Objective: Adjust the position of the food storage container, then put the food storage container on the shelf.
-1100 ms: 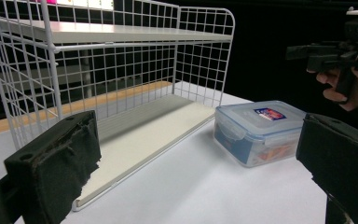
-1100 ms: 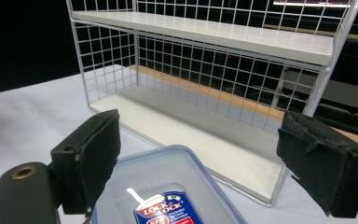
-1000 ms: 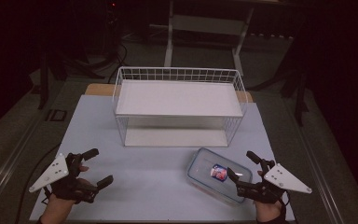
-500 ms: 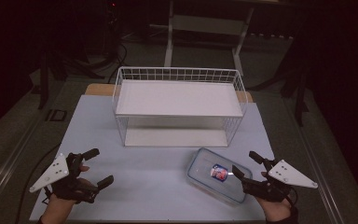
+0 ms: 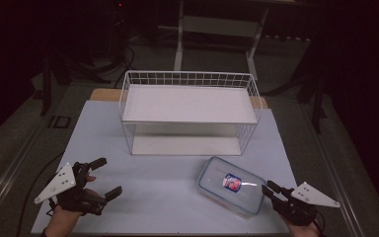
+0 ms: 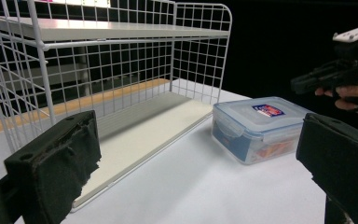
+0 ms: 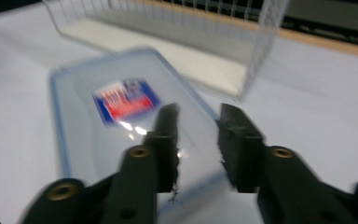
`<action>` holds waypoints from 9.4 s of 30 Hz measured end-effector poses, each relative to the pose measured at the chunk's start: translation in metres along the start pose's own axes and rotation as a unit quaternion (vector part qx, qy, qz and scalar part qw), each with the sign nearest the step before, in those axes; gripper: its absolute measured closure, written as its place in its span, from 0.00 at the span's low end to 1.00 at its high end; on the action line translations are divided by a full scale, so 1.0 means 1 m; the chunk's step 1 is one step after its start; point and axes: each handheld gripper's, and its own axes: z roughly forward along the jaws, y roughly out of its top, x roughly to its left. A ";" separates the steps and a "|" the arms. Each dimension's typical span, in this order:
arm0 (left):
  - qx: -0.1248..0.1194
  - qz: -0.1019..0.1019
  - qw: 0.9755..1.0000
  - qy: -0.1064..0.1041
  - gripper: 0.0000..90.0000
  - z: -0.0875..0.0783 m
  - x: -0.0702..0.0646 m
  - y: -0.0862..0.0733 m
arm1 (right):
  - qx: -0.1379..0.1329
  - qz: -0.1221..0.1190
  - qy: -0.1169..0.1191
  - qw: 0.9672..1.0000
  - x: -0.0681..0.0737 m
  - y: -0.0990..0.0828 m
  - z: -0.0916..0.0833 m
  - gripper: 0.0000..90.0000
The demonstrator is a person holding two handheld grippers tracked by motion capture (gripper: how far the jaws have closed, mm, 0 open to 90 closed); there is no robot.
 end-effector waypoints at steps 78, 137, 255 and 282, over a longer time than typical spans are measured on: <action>0.010 0.009 1.000 -0.005 0.00 0.004 -0.002 -0.002 | 0.093 0.000 0.071 0.993 0.001 0.003 0.101 1.00; 0.054 -0.028 0.998 -0.020 0.00 0.031 -0.006 0.011 | -0.012 -0.009 0.112 0.994 0.030 0.065 0.093 0.35; 0.260 -0.321 0.897 -0.156 0.65 0.134 0.039 -0.030 | 0.088 0.181 0.262 0.944 0.009 0.032 0.129 0.48; 0.222 -0.264 0.930 -0.129 0.65 0.128 0.027 -0.006 | 0.080 0.174 0.256 0.948 0.007 0.047 0.116 0.60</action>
